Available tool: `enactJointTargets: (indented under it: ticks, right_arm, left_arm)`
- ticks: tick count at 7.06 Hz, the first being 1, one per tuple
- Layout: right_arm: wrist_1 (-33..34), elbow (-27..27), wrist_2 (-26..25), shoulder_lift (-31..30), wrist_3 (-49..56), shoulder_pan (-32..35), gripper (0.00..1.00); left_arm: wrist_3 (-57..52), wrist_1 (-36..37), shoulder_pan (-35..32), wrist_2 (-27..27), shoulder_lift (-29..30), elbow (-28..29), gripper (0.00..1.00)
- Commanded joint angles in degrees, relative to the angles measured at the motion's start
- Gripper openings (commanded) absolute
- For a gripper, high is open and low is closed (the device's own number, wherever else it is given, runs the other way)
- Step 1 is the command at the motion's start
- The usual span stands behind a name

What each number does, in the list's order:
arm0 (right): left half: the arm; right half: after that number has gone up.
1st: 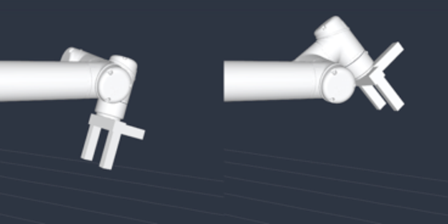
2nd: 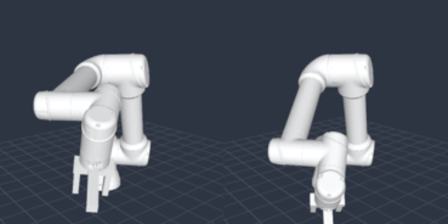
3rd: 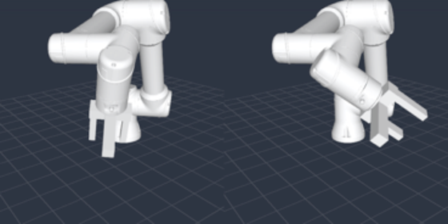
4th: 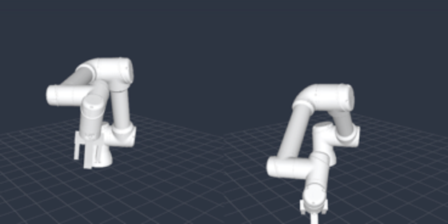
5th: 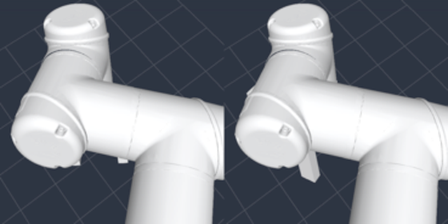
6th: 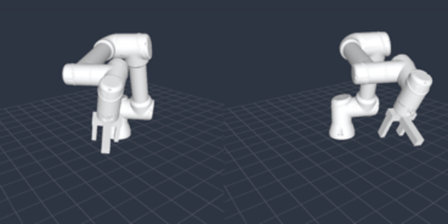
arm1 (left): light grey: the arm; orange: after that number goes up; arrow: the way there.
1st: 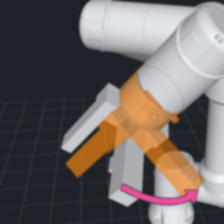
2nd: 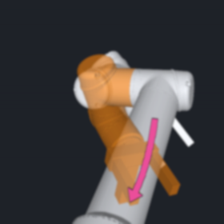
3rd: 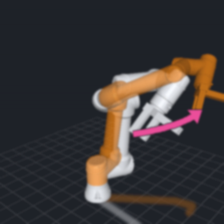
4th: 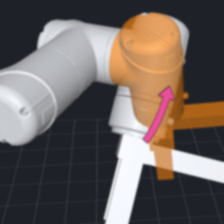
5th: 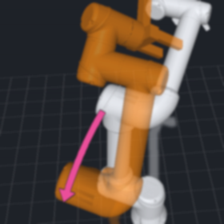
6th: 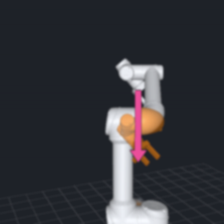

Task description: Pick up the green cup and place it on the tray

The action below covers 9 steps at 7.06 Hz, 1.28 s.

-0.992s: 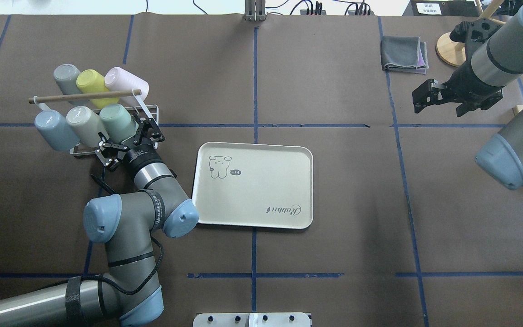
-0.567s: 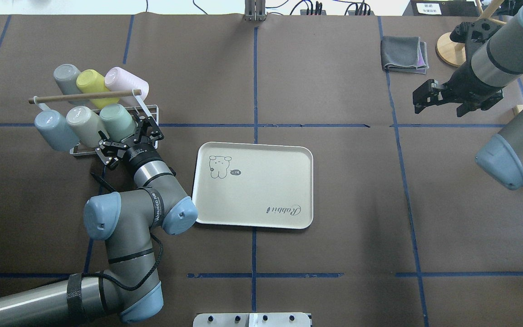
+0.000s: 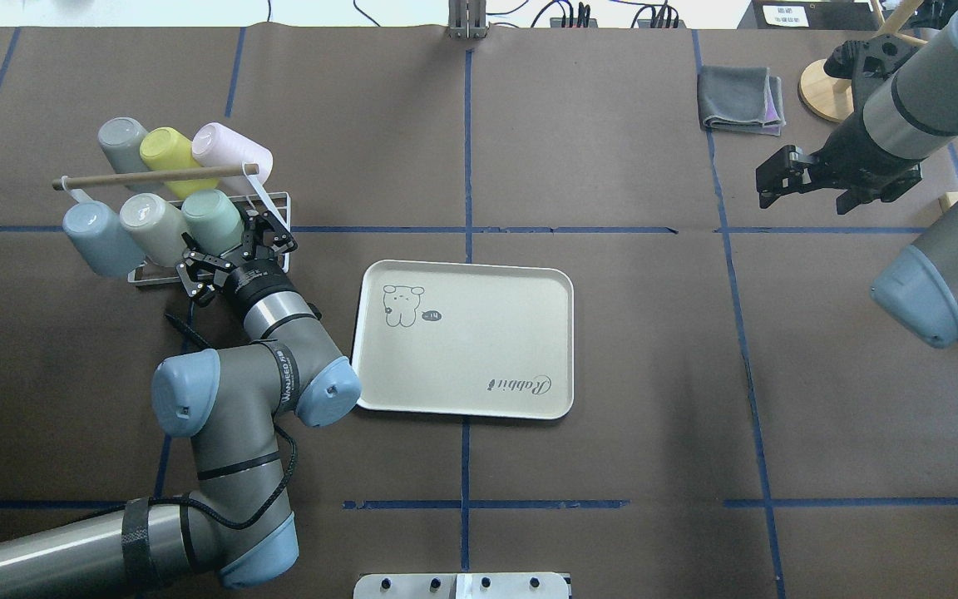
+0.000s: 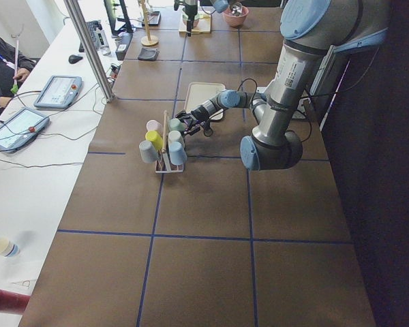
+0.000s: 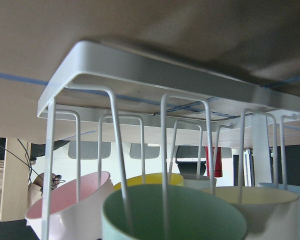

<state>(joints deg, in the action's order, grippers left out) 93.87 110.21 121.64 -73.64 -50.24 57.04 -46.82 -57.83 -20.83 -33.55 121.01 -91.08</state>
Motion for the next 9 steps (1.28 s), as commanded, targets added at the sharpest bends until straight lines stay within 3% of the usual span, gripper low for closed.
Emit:
enactJointTargets:
  ticks: [1, 4, 9]
  right_arm:
    - [0.0, 0.0, 0.0, 0.1, 0.0, 0.0, 1.00]
    - [0.0, 0.0, 0.0, 0.1, 0.0, 0.0, 1.00]
    - [0.1, -0.1, -0.1, 0.1, 0.0, 0.0, 1.00]
  left_arm:
    - [0.0, 0.1, -0.4, 0.1, 0.1, -0.5, 0.45]
    - [-0.8, 0.3, -1.3, 0.4, -0.6, -4.6, 0.41]
    - [-0.8, 0.5, -1.4, 1.4, -1.7, -6.6, 0.41]
